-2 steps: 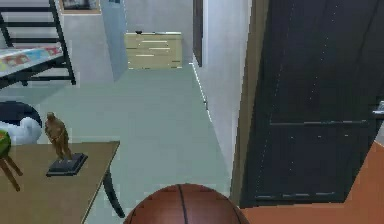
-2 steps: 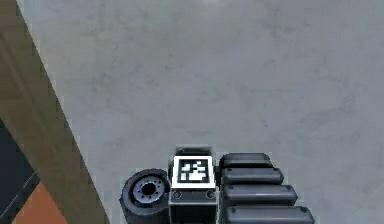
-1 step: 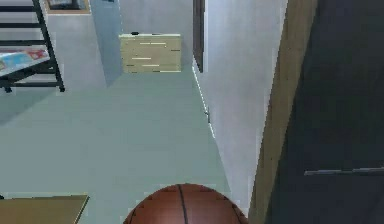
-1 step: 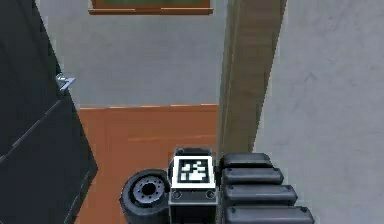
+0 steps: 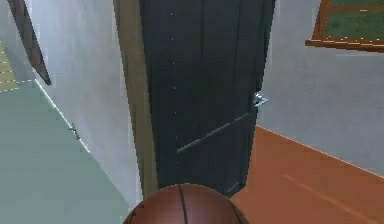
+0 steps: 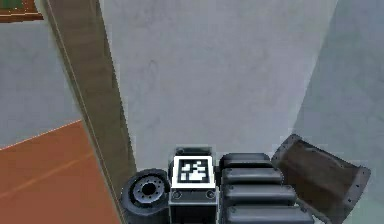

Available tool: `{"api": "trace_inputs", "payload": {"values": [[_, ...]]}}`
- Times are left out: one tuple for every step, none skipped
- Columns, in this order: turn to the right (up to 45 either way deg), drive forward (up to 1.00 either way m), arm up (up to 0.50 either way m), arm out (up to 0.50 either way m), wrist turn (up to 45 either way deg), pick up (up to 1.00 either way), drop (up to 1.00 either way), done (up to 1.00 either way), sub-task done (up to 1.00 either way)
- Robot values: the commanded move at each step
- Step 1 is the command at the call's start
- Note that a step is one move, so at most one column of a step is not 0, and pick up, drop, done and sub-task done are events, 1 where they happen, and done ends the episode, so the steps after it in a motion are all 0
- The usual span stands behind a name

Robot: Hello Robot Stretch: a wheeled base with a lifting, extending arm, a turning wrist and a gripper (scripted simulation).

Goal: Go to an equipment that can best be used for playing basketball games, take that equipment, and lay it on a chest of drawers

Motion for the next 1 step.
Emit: {"api": "trace_inputs", "payload": {"values": [[0.0, 0.40, 0.00, 0.00, 0.0, 0.00, 0.00, 0.00, 0.00]]}}
